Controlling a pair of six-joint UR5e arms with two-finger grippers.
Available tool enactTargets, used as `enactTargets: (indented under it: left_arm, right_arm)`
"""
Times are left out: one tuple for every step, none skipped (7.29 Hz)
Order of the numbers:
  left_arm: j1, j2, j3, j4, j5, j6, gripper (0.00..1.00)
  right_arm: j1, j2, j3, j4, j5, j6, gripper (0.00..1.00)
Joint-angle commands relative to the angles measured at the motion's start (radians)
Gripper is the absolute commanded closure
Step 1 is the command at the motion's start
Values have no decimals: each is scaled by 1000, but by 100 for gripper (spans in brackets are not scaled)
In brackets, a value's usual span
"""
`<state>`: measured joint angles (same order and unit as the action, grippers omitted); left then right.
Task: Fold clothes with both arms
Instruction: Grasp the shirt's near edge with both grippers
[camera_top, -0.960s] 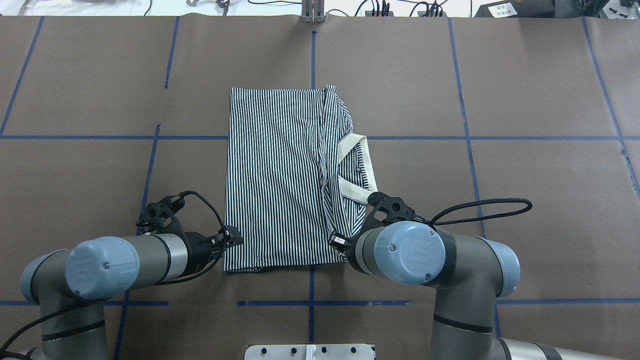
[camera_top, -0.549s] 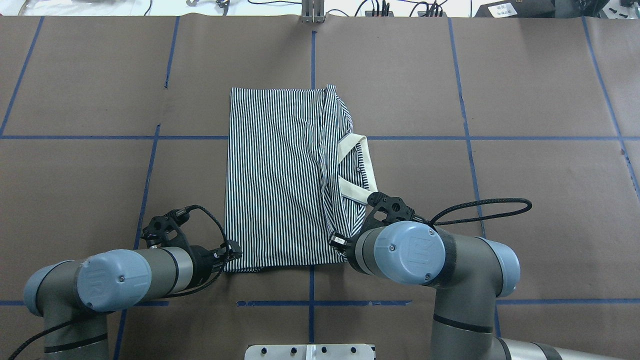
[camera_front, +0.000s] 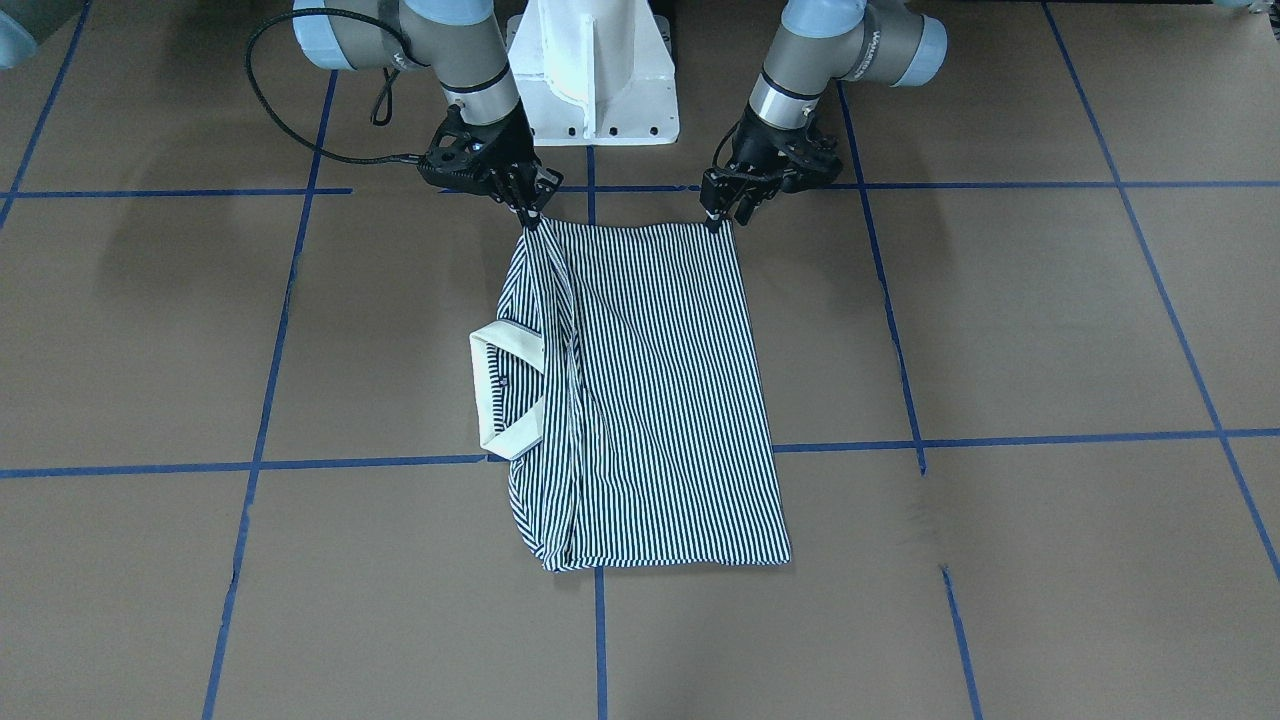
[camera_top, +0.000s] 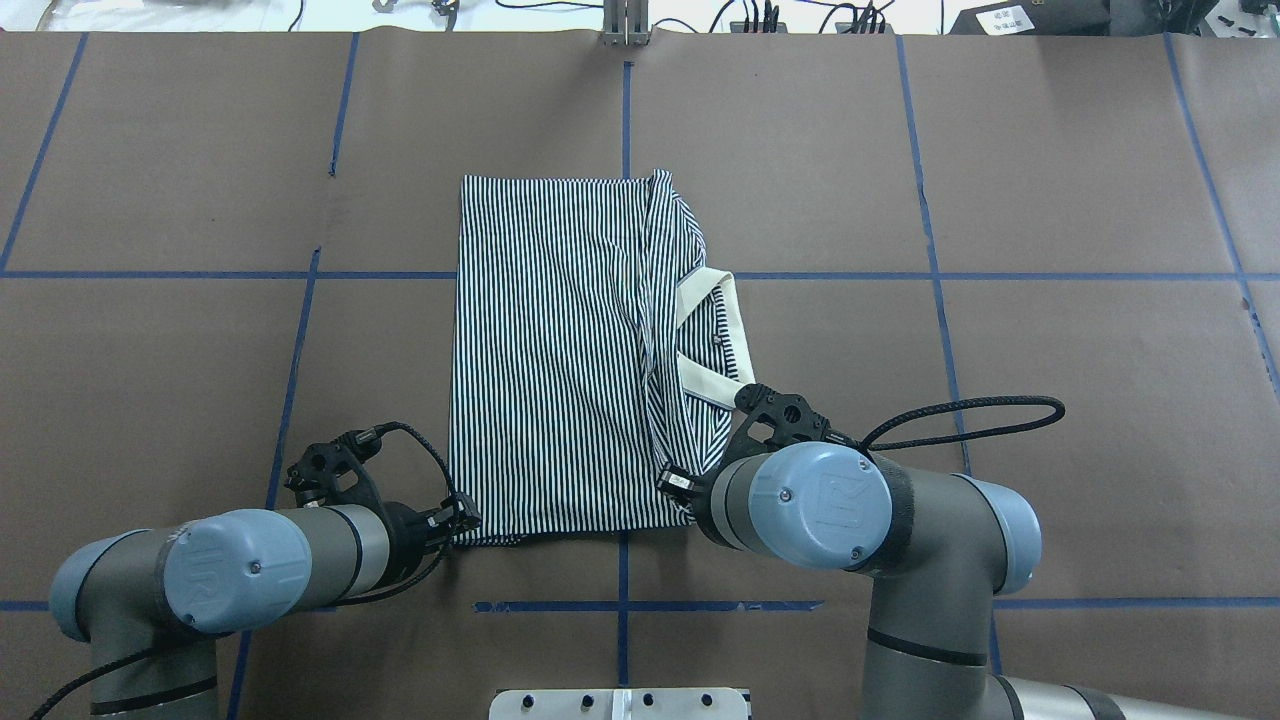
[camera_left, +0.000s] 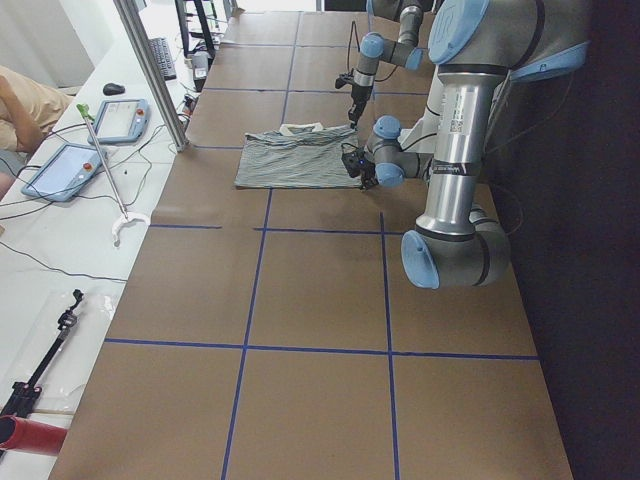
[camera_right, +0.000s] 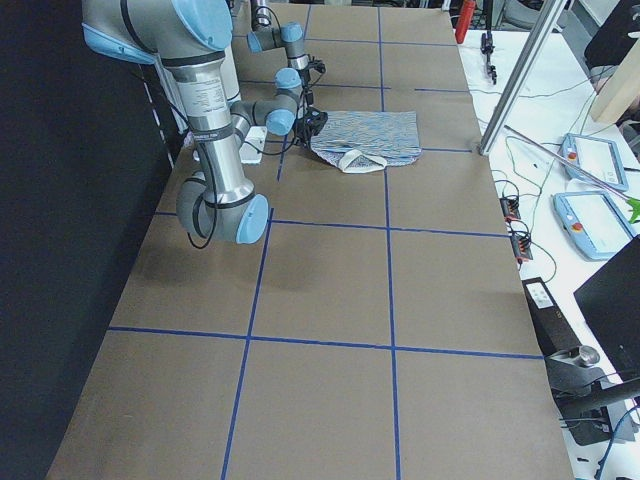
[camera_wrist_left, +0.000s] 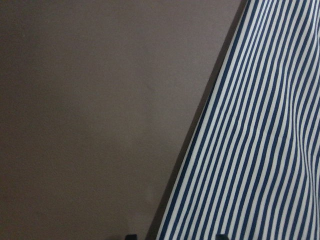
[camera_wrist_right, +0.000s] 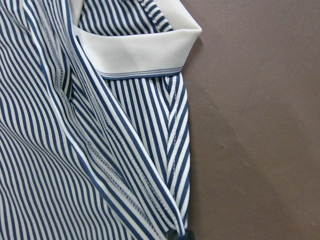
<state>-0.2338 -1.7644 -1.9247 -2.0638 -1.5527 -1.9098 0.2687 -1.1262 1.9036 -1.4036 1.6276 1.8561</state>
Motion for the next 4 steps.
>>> enactTargets:
  left_arm:
    - [2, -1, 1, 1, -1, 0, 52]
    - [2, -1, 3, 1, -1, 0, 52]
    - [4, -3, 4, 1, -1, 0, 54]
    - [7, -3, 6, 1, -1, 0, 57]
  right_arm:
    - [1, -1, 3, 0, 0, 0, 100]
    - [3, -6, 5, 2, 0, 0, 100]
    - [1, -13, 14, 2, 0, 0, 100]
    - [1, -15, 18, 2, 0, 0, 100]
